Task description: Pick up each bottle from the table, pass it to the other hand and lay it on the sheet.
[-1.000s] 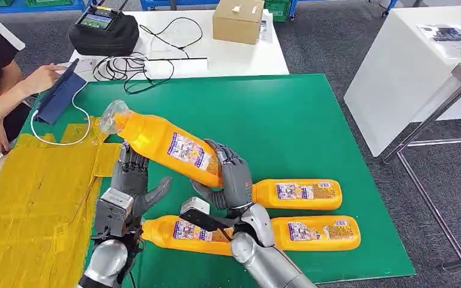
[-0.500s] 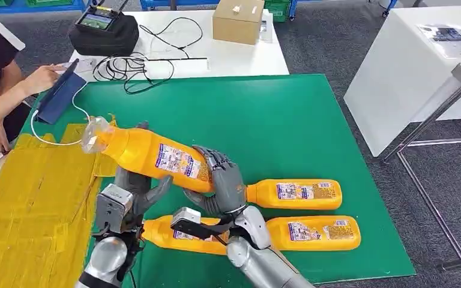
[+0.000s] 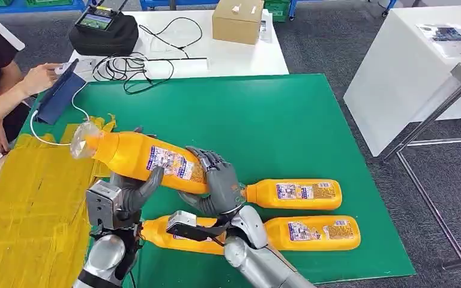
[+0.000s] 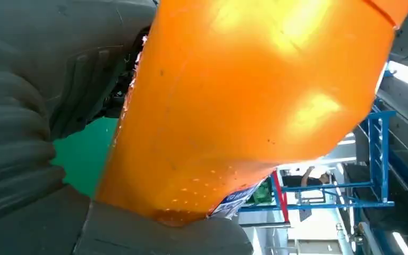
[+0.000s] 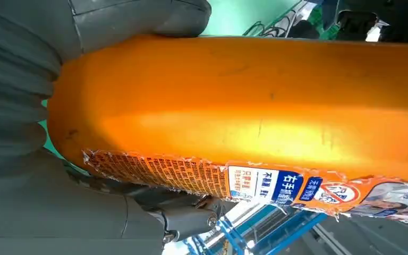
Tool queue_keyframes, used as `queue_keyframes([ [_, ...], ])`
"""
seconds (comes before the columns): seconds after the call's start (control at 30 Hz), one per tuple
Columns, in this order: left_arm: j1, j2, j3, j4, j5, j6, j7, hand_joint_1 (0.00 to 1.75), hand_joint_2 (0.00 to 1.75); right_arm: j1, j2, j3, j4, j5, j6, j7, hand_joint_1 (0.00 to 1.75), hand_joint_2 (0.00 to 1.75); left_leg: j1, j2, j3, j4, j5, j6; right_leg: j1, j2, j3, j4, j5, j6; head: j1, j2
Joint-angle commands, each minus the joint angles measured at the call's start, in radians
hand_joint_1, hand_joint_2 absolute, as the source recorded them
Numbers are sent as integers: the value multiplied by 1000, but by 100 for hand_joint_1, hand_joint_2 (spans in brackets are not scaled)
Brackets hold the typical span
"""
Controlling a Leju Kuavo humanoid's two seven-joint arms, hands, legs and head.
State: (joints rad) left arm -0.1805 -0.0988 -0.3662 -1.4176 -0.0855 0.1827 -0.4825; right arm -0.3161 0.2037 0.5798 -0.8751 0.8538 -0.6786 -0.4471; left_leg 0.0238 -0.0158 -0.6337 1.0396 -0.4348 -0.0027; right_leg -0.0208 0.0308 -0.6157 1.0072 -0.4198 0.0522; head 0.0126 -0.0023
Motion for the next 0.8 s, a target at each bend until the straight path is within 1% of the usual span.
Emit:
queue_keyframes([
  [0.03,-60,-2,23,34,5,13,-5,175,175,-30,-19,41,49,-14,-15,-11,175,175,0,0,2,-1,0,1,1,-3,3,-1,0,-2,0,0],
  [0.07,-63,3,20,32,-5,24,-8,175,175,-28,-19,39,39,-24,-13,-10,175,175,0,0,4,-1,-1,1,1,-4,5,-1,-1,-2,0,0],
  [0.1,-67,10,18,27,-25,44,-10,175,175,-25,-21,38,19,-39,1,-8,16,175,0,-1,3,-1,0,1,1,-3,3,-1,-1,-2,0,0],
  [0.13,-73,21,14,23,-51,60,-9,175,175,-18,-22,33,-6,-51,6,-6,3,175,0,0,1,0,0,1,1,-3,2,0,0,-1,0,0],
  [0.17,-76,26,20,15,-52,60,-7,175,175,-12,-28,36,-36,-53,18,-3,3,175,0,0,4,-1,-1,1,1,-4,4,-1,-1,-2,0,0],
  [0.2,-76,26,20,15,-52,60,-7,175,175,-12,-28,36,-36,-53,18,-3,3,175,0,-1,3,-1,0,1,1,-4,3,0,-1,-2,0,0],
  [0.23,-78,31,20,14,-65,63,-2,175,175,-9,-31,37,-50,-56,25,-1,0,175,0,0,2,-1,0,1,1,-3,2,0,-1,-2,0,0],
  [0.27,-86,47,8,13,-133,93,1,175,175,0,-34,30,-80,-73,45,6,0,175,0,0,4,-1,-1,1,1,-4,4,-1,-1,-3,0,0],
  [0.3,-97,65,6,18,-260,182,14,175,175,12,-37,21,-120,-106,69,0,0,175,0,0,3,-1,-1,1,1,-3,3,-1,-1,-2,0,0],
  [0.33,-107,75,16,22,-379,250,46,175,175,32,-52,15,-193,-132,118,11,0,175,0,0,2,-1,0,1,0,-3,2,0,-1,-2,0,0],
  [0.37,-118,88,24,32,-467,281,87,175,175,51,-60,2,-257,-186,186,17,0,175,0,0,4,-1,-1,1,1,-4,4,-1,-1,-3,0,0],
  [0.4,-137,108,36,57,-598,314,161,175,175,73,-68,-16,-328,-284,297,9,0,175,0,-1,2,0,0,1,1,-3,2,0,-1,-2,0,0],
  [0.43,-162,126,56,92,-698,324,216,175,175,95,-84,-31,-406,-300,330,7,0,175,0,0,4,-1,-1,1,1,-4,4,0,-1,-3,0,0],
  [0.5,-196,148,92,146,-749,308,246,175,175,122,-99,-46,-490,-313,376,14,0,175,0,-1,1,-1,0,1,1,-4,2,0,-1,-2,0,0],
  [0.53,-203,150,105,158,-750,299,234,175,175,128,-100,-51,-506,-309,387,19,0,175,0,-2,3,-1,0,1,1,-5,4,0,-1,-3,0,0],
  [0.6,-233,181,114,215,-957,326,340,175,175,142,-103,-63,-538,-327,413,8,0,175,0,-1,2,-1,0,1,1,-3,2,0,-1,-2,0,0],
  [0.63,-250,199,119,244,-1048,336,384,175,175,148,-107,-65,-554,-328,420,6,0,175,0,-1,4,-2,0,1,1,-4,4,-1,-1,-3,0,0],
  [0.67,-277,224,121,293,-1187,334,460,175,175,154,-115,-65,-575,-331,432,3,0,175,0,0,3,-1,0,1,1,-3,3,-1,-1,-2,0,0],
  [0.7,-295,237,119,323,-1268,328,505,175,175,157,-118,-65,-587,-336,441,-2,0,175,0,-1,2,-1,0,1,0,-3,2,0,0,-1,0,0],
  [0.73,-341,257,114,412,-1422,317,588,175,175,165,-127,-63,-616,-352,469,-11,0,175,0,-1,4,-1,0,1,1,-5,4,0,-1,-2,0,0],
  [0.77,-376,279,90,477,-1485,302,642,175,175,164,-133,-57,-627,-367,499,-15,0,175,0,-1,2,-1,1,1,1,-4,2,0,-1,-2,0,0],
  [0.8,-396,279,93,526,-1485,329,635,175,175,164,-130,-58,-629,-368,501,-14,0,175,0,-1,2,-1,1,1,1,-4,2,0,-1,-2,0,0],
])
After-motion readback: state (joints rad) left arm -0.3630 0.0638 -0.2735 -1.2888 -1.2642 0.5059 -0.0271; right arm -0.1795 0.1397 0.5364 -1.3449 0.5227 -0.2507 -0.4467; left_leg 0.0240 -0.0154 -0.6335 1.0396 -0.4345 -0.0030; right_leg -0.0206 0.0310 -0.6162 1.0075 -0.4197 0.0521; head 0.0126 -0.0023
